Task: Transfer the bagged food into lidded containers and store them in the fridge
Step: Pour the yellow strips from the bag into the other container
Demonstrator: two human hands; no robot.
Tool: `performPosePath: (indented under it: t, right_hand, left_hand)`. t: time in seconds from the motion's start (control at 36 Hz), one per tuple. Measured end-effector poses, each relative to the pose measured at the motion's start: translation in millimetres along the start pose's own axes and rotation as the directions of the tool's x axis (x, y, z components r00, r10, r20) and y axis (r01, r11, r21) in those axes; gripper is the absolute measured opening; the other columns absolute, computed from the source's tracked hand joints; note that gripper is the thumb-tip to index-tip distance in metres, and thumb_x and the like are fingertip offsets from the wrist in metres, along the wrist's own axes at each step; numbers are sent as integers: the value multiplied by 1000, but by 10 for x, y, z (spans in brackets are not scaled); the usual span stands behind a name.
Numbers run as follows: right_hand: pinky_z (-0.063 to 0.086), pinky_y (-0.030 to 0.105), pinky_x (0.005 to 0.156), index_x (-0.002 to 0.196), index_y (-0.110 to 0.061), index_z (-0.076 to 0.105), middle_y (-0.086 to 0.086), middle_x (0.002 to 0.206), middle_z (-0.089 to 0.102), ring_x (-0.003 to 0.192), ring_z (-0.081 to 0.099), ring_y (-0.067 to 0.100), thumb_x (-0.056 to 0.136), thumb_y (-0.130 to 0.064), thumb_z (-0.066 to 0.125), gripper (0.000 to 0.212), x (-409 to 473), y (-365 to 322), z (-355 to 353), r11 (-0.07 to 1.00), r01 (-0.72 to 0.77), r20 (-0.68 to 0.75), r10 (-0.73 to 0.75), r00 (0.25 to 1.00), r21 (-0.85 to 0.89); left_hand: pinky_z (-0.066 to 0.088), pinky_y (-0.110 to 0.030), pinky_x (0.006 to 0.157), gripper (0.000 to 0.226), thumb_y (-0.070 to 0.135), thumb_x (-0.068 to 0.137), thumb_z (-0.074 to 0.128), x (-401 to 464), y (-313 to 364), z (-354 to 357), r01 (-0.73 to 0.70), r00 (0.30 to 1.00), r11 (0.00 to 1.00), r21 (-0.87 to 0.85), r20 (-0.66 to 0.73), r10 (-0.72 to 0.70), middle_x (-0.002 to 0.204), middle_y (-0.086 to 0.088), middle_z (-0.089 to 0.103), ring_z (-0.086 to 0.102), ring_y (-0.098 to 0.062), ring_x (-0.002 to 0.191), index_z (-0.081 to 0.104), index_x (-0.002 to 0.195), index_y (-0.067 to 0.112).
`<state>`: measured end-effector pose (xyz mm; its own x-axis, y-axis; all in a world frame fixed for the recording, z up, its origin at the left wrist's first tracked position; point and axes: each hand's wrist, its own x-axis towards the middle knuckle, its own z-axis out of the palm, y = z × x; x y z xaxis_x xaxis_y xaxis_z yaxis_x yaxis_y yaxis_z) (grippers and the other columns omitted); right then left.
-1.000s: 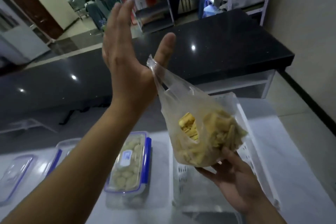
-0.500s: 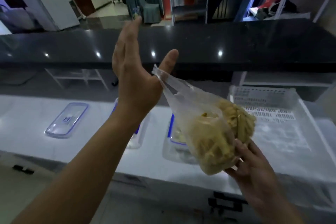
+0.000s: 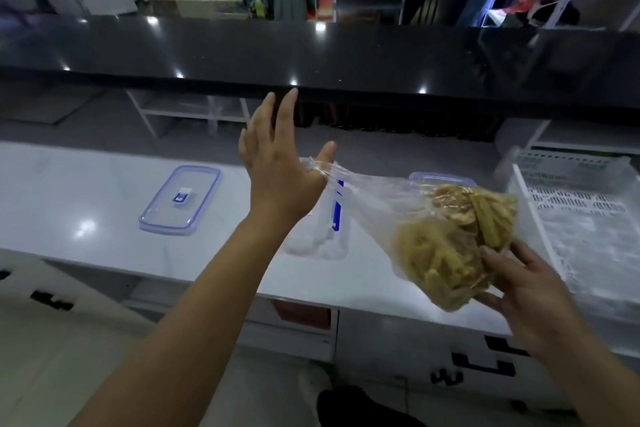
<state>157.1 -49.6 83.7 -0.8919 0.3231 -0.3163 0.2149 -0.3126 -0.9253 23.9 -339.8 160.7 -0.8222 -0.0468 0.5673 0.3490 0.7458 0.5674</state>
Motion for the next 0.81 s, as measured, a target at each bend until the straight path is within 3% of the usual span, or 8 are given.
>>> performPosePath:
  t: [0.08,0.17,0.36,0.47,0.58,0.69,0.81]
  right_hand:
    - [60,42,67,118,-26,69,3,108,76,87,76,19,76,-19,71,43,325,-38,214,999,37,-2,-37,999,-32]
    - [59,37,58,119,-27,70,3,105,77,84,76,19,81,-15,71,40,679,6,398,995,54,11,-53,999,-80]
    - [62,46,73,127,-37,65,1,109,75,98,73,27,91,-20,70,39,1322,142,674,968,101,-12,-106,994,-230]
    - [62,36,73,127,-36,66,-3,109,74,100,73,18,89,-20,71,41,1554,167,806,932,172,-8,-184,983,-320]
    - [60,37,79,124,-36,67,-7,108,74,100,72,15,92,-15,69,38,1740,134,939,909,213,-2,-229,973,-357]
    - [56,16,65,112,-41,68,-5,99,73,89,72,7,93,-9,67,37,1826,109,1152,892,268,2,-287,958,-363]
    - [57,16,70,121,-21,66,-1,106,71,93,70,10,93,0,64,35,1835,122,1359,855,298,79,-293,953,-424]
  left_hand:
    - [14,-51,123,78,41,91,69,128,-336,193,77,997,997,16,29,-77,164,-9,24,18,-27,152,30,156,22]
    - [14,-49,123,76,40,93,67,248,-666,396,141,987,989,41,71,-144,164,-8,24,19,-27,152,29,156,23]
    - [13,-51,122,72,44,95,64,441,-1311,759,257,941,957,135,189,-279,164,-10,23,19,-29,152,31,155,23]
    - [12,-51,122,70,43,96,61,479,-1549,940,302,912,942,145,245,-330,165,-9,20,18,-29,152,29,156,24]
    - [12,-51,123,69,40,97,60,524,-1684,1085,333,899,935,121,260,-354,165,-8,19,17,-28,152,27,156,26]
    - [11,-51,123,69,40,97,60,545,-1859,1146,354,887,924,143,263,-380,165,-8,19,17,-28,152,27,156,26]
    - [17,-50,123,65,32,99,59,533,-2002,1133,501,822,856,124,242,-516,165,-8,20,18,-29,152,28,156,22]
